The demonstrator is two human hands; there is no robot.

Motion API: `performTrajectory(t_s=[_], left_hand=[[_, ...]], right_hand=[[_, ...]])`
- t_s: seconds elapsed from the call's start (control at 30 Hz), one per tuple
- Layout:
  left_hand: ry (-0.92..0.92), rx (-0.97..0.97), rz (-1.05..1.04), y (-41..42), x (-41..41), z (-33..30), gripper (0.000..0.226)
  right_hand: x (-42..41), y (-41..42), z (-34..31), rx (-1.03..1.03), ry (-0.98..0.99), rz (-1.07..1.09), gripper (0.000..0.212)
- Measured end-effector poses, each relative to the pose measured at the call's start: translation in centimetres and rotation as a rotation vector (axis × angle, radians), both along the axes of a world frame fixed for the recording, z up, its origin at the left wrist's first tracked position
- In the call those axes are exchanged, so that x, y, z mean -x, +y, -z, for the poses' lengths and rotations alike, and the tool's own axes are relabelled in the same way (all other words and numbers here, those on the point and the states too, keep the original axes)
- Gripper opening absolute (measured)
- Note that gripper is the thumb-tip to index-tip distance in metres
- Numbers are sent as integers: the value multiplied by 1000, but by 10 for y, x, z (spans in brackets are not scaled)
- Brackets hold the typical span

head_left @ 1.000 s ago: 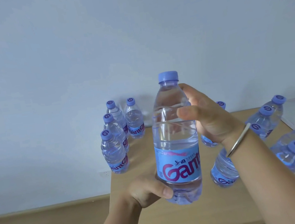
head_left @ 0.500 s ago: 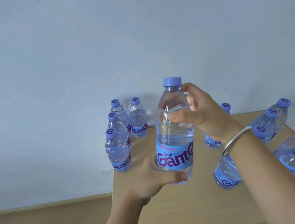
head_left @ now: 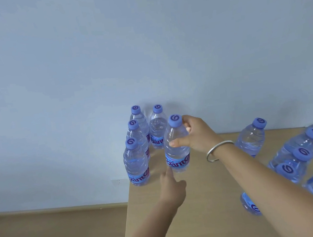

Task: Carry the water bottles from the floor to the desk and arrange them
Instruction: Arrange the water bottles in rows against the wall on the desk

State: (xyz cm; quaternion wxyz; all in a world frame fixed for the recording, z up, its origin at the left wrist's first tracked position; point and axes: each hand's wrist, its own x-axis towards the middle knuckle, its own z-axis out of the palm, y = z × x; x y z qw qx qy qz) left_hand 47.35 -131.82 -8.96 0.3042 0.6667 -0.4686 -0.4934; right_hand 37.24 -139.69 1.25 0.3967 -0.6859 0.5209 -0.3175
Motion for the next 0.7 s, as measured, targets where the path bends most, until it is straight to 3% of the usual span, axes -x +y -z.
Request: performTrajectory(t_s=[0.17,0.23,0.37,0.5,0.7], left_hand=[[500,-161,-123,-16,-2,8,62],[617,-178,-179,-23,-7,9,60],[745,-200,-247,-37,-14,18,65],[771,-208,-296,-51,-21,27,39],[777,-243,-382,-67,-19,36,24]], right_hand=[[-16,-22,33,-69,29,-40,49],[-21,-32,41,-84,18,-43,49],[-30,-50,52,-107,19,-46,52],[-36,-64,63,-137,-38,-29,54],[-44,-76,71,-134,-7,-41,60]])
